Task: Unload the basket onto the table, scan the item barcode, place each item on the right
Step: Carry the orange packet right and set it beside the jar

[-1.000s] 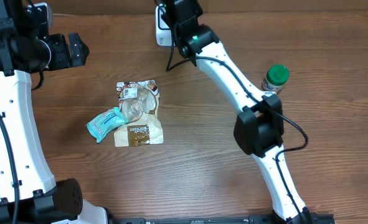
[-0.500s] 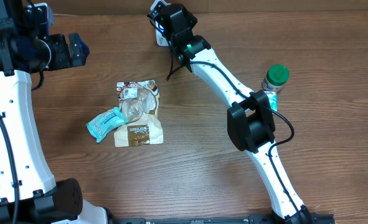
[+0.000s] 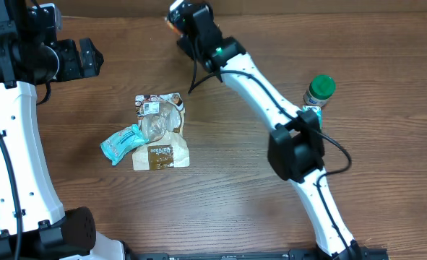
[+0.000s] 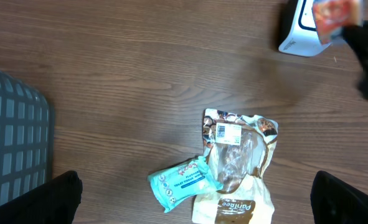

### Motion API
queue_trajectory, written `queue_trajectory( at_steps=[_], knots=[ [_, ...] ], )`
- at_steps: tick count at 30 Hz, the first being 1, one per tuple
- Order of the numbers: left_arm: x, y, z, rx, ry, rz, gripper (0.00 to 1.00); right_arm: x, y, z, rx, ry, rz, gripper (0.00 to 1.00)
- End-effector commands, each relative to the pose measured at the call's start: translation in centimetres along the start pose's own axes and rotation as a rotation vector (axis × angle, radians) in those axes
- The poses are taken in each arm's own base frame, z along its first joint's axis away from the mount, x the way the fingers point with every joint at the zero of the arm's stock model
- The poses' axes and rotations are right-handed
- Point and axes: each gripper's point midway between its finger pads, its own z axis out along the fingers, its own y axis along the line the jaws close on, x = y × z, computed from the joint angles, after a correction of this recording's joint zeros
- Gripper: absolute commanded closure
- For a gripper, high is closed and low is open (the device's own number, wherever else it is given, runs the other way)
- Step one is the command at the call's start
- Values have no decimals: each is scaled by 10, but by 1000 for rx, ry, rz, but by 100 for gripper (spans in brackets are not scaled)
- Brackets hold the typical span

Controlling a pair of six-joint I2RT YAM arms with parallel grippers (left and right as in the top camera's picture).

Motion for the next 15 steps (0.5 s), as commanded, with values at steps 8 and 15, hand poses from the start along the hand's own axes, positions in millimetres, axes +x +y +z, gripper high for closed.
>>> queue_trajectory(
  at_steps=[8, 15],
  knots=[
    [-4, -3, -5, 9, -20, 26, 0, -42, -27, -193, -503, 117, 763, 96],
    [-4, -3, -5, 9, -19, 26, 0, 100, -56, -197, -220, 633, 890, 96]
  ],
)
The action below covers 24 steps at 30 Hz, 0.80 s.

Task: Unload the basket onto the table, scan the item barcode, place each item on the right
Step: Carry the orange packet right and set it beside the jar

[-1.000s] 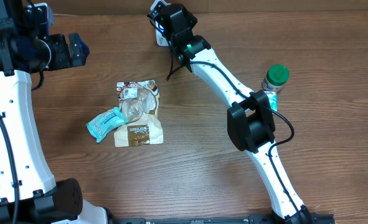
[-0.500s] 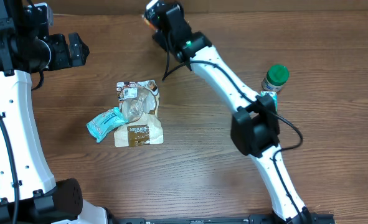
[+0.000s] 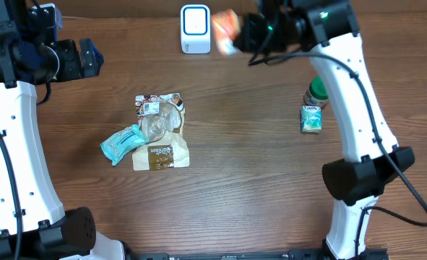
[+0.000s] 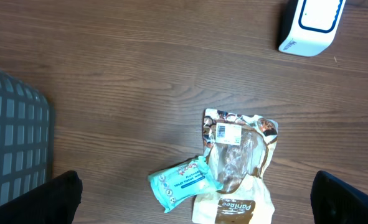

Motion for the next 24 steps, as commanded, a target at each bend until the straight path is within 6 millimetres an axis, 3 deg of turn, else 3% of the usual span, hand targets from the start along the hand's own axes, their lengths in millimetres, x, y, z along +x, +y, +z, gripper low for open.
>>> queue_trajectory(
  at_steps=[1, 7, 12, 17, 19, 21, 22, 24],
  knots=[
    [-3, -3, -5, 9, -19, 26, 0, 25, -57, 28, 203, 129, 128, 96],
    [-3, -3, -5, 9, -19, 26, 0, 72, -126, 55, 458, 281, 245, 96],
    [-3, -3, -5, 9, -19, 26, 0, 105, -185, 61, 693, 314, 422, 96],
    [-4, -3, -5, 9, -19, 26, 0, 120, -214, 58, 756, 337, 497, 96],
    [-3, -3, -5, 9, -19, 26, 0, 121, -217, 56, 758, 346, 503, 82],
    [-3, -3, -5, 9, -19, 26, 0, 124, -216, 56, 744, 371, 474, 53],
    [-3, -3, -5, 9, -19, 26, 0, 125, -214, 56, 728, 386, 459, 44],
    [-3, -3, -5, 9, -19, 26, 0, 126, -209, 58, 695, 404, 451, 40]
  ],
)
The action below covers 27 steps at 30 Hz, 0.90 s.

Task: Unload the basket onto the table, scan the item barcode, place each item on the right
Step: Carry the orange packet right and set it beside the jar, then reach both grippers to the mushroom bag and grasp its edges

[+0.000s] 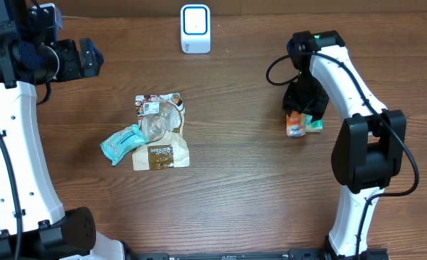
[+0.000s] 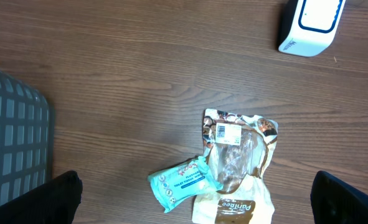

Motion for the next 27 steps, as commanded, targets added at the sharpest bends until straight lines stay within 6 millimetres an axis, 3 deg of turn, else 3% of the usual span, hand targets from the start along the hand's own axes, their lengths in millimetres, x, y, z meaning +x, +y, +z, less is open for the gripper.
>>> queue_trajectory(
  at_steps=[1, 4, 6, 8, 12, 16, 17, 22, 27],
  knots=[
    [-3, -3, -5, 9, -19, 26, 0, 5, 7, -4, -30, 9, -34, 40],
    [-4, -3, -5, 9, -19, 26, 0, 5, 19, -17, -108, 5, -63, 41],
    [-4, -3, -5, 9, -19, 26, 0, 8, 39, -33, -226, 8, -145, 41],
    [-3, -3, -5, 9, -19, 26, 0, 17, 71, -58, -409, 11, -248, 40],
    [-4, -3, -5, 9, -19, 26, 0, 40, 121, -76, -609, 29, -393, 35],
    [-4, -3, -5, 9, -19, 26, 0, 64, 156, -71, -641, 31, -484, 30],
    [-4, -3, -5, 9, -19, 26, 0, 79, 171, -65, -644, 40, -513, 30],
    [-4, -3, -5, 9, -19, 26, 0, 115, 214, -42, -658, 34, -564, 28],
    [-4, -3, -5, 9, -19, 26, 0, 127, 245, -24, -670, -43, -568, 27]
  ],
)
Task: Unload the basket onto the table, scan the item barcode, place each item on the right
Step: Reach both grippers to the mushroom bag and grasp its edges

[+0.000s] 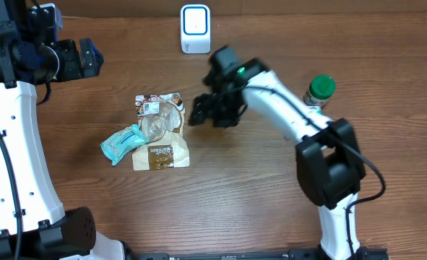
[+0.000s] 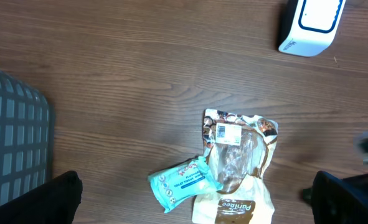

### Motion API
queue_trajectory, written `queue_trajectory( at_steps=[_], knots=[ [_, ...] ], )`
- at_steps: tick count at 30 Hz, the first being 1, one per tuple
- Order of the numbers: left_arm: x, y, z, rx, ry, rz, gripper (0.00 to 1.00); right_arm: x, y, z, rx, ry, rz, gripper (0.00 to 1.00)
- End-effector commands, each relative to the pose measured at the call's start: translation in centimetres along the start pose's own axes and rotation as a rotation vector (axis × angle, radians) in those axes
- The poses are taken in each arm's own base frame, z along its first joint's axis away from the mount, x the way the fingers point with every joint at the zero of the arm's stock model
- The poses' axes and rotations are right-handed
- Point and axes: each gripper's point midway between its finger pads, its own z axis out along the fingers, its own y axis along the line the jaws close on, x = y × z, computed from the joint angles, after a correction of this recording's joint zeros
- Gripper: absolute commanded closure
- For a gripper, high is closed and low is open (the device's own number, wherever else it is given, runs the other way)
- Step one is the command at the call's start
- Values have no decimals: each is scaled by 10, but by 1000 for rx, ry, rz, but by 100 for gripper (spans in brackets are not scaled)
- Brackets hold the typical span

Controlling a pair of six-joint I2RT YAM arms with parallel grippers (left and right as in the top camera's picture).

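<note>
A white scanner stands at the table's back edge. In the middle left lies a brown-and-white bread bag with a barcode label on its top. A teal tissue pack leans against its left side. My right gripper hovers just right of the bag's upper end, open, with nothing between its fingers. Far to the upper left my left gripper is open and high above the table. The orange packet does not show.
A green-lidded bottle stands at the right, with a small teal carton half hidden beside my right arm. A grey basket shows at the left edge of the left wrist view.
My right gripper was at the right, over the orange packet next to the teal carton. It now hangs by the bread bag at the centre, holding nothing. The left arm has not moved.
My right gripper held the orange packet at the scanner, then just right of it. Then it was down at the right with the packet beside the carton. Now it is empty next to the bag pile, which has not shifted.
</note>
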Motion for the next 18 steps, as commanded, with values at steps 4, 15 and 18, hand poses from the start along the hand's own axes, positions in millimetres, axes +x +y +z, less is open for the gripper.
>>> queue_trajectory(
  at_steps=[4, 15, 18],
  knots=[
    [-3, -3, -5, 9, -19, 26, 0, -4, 0, 17, 45, -80, 75, 26],
    [-15, -31, -8, 176, -55, -124, 0, -14, 2, 16, 26, -119, 61, 20],
    [-14, -45, -10, 259, -42, -117, 0, -15, 0, 15, 30, -122, 63, 20]
  ],
)
